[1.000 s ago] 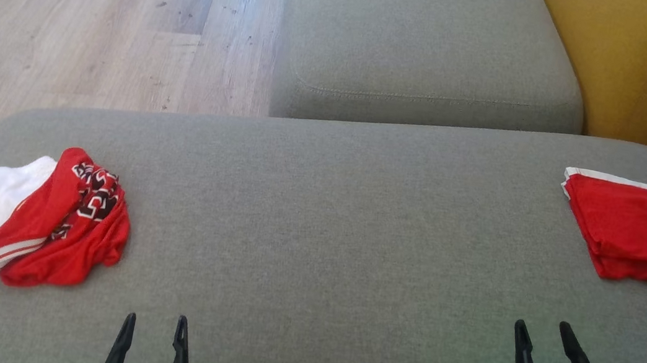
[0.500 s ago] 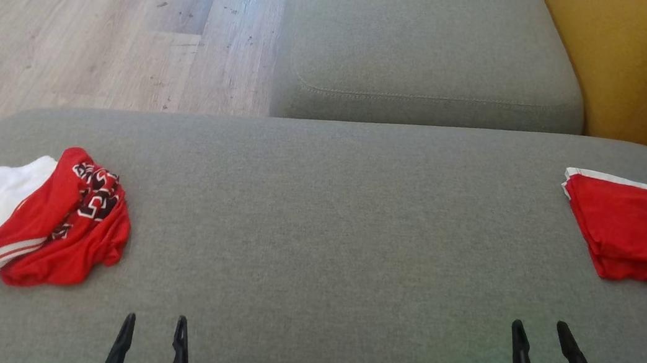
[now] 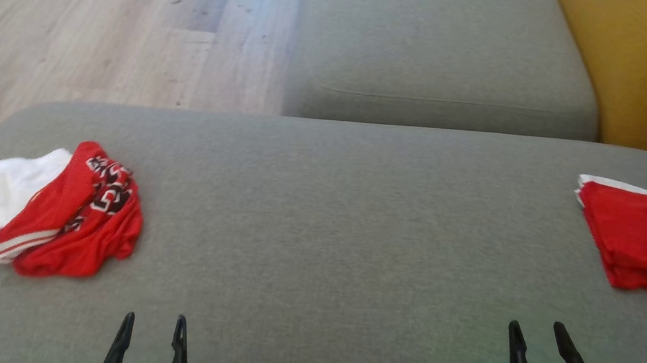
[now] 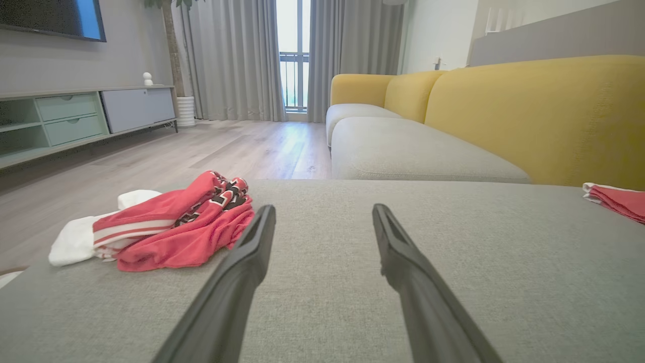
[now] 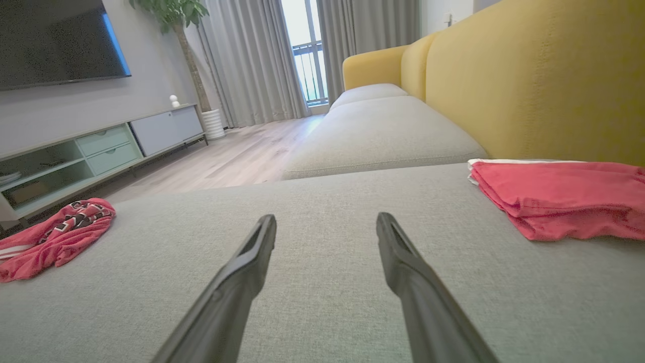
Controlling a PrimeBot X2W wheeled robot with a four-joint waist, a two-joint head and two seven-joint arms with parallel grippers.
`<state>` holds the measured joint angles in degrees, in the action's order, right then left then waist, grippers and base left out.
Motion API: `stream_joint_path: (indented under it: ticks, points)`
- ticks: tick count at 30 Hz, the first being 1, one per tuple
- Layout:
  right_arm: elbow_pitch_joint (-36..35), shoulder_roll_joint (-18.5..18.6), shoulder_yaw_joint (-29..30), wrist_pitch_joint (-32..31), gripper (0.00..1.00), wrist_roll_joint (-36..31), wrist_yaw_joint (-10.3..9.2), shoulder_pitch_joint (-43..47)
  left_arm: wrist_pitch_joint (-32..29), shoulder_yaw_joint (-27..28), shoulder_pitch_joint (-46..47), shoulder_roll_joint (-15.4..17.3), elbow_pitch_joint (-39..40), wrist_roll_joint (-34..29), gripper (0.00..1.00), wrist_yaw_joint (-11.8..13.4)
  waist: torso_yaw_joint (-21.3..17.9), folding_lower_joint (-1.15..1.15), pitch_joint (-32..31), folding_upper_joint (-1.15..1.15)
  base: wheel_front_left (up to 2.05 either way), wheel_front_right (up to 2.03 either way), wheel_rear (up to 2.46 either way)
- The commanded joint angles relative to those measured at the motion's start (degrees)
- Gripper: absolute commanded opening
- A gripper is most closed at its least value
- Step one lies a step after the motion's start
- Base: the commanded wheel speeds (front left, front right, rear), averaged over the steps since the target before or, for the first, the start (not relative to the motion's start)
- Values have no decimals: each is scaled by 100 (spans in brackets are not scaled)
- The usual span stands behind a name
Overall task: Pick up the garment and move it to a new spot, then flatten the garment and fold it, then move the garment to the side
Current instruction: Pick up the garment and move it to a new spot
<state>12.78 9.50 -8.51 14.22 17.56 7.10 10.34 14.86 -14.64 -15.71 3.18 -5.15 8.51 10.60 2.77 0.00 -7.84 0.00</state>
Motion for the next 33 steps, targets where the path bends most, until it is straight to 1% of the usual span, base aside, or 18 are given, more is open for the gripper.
stream_joint_path:
  ticks: [1, 5, 9, 10, 15, 21, 27, 33]
  points:
    - [-192, 52, -120, 78, 100, -14, 39, -99, 14, 247, 240, -30, 167, -64, 100, 7, 164, 0, 35, 0, 0, 0, 0]
    - [-172, 5, -151, 78, 100, 6, 39, -104, 14, 314, 256, -30, 163, -130, 100, -33, 492, 0, 60, 0, 0, 0, 0]
    - [-162, -58, -163, 78, 100, 16, 39, -91, 14, 400, 251, -30, 145, -193, 100, -79, 907, 0, 52, 0, 0, 0, 0]
    - [-162, -58, -163, 78, 100, 16, 39, -91, 14, 400, 251, -30, 145, -193, 100, -79, 907, 0, 52, 0, 0, 0, 0]
    - [-157, -103, -197, 78, 100, 16, 39, -134, 14, 548, 235, -30, 159, -255, 100, -120, 1417, 0, 79, 0, 0, 0, 0]
    - [-132, -124, -209, 78, 100, 28, 39, -185, 14, 720, 193, -29, 199, -305, 100, -153, 1876, 0, 103, 0, 0, 0, 0]
    - [-111, -120, -259, 78, 100, 23, 39, -199, 14, 851, 196, -29, 264, -336, 100, -168, 2133, 0, 174, 0, 0, 0, 0]
    - [-123, -47, -283, 78, 100, 23, 39, -243, 14, 1020, 273, -27, 363, -348, 100, -117, 2155, 0, 362, 0, 0, 0, 0]
